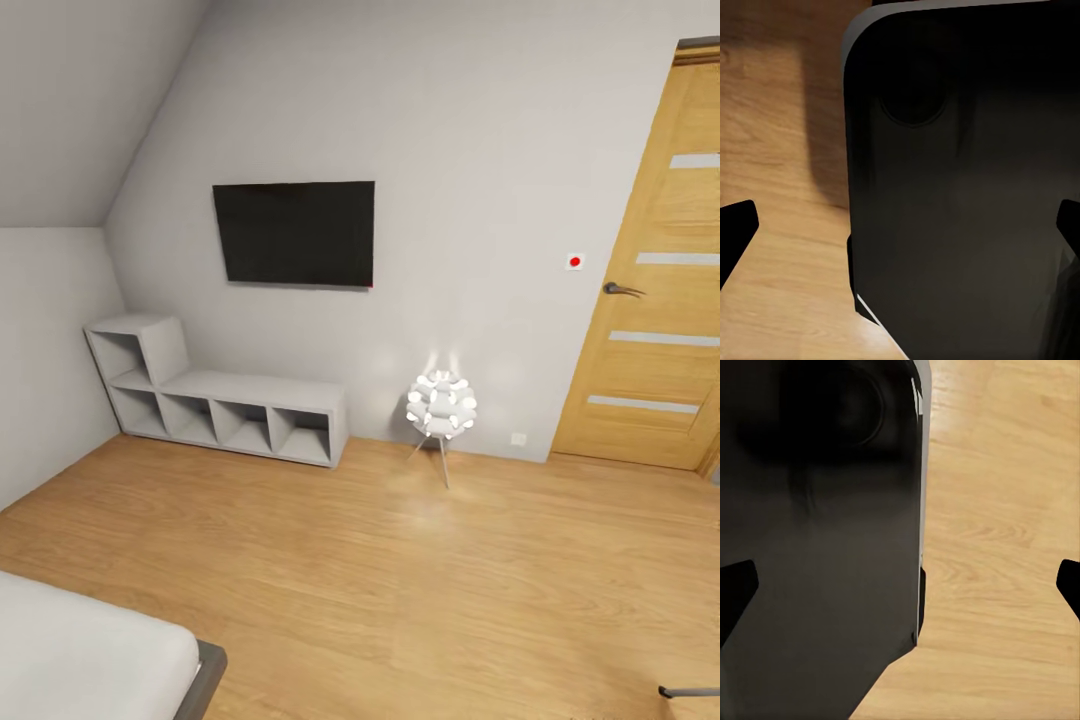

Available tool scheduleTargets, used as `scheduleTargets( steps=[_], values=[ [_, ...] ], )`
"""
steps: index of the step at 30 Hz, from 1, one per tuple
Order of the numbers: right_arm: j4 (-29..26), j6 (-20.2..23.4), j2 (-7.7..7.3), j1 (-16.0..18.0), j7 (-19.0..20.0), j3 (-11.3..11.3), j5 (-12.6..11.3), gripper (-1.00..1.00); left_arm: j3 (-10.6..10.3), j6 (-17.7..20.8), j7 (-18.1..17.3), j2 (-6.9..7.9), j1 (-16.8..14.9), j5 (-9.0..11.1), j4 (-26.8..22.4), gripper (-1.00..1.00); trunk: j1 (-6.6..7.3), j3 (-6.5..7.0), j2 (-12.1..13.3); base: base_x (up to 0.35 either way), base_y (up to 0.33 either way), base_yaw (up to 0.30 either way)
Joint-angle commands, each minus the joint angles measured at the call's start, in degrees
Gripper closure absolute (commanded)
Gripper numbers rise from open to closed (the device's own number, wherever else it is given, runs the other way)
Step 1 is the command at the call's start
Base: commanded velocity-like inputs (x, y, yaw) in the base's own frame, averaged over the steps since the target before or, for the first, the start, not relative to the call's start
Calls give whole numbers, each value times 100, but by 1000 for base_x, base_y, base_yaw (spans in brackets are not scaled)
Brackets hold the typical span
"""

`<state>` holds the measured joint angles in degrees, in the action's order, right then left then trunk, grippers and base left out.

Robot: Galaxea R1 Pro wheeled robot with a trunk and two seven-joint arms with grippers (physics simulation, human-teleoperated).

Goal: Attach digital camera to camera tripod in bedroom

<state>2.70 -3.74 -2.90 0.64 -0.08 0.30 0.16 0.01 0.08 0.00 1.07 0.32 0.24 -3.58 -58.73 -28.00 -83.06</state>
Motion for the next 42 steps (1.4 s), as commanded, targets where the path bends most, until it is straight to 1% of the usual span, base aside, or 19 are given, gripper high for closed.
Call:
scheduleTargets(
  steps=[1,20,28,42],
  values=[
    [20,-39,0,8,-1,1,2,-100,-1,1,0,0,3,2,-11,-100,0,-4,-2,0,0,-33],
    [20,-39,0,9,0,3,2,-100,-1,1,-2,-2,3,2,-11,-100,0,-4,-2,28,4,-8],
    [20,-39,0,9,-1,3,2,-100,-1,1,-2,0,3,2,-11,-100,0,-4,-2,176,104,0],
    [20,-39,0,9,-1,2,2,-100,-1,1,-6,5,3,2,-11,-100,0,-4,-2,237,112,0]
  ],
)
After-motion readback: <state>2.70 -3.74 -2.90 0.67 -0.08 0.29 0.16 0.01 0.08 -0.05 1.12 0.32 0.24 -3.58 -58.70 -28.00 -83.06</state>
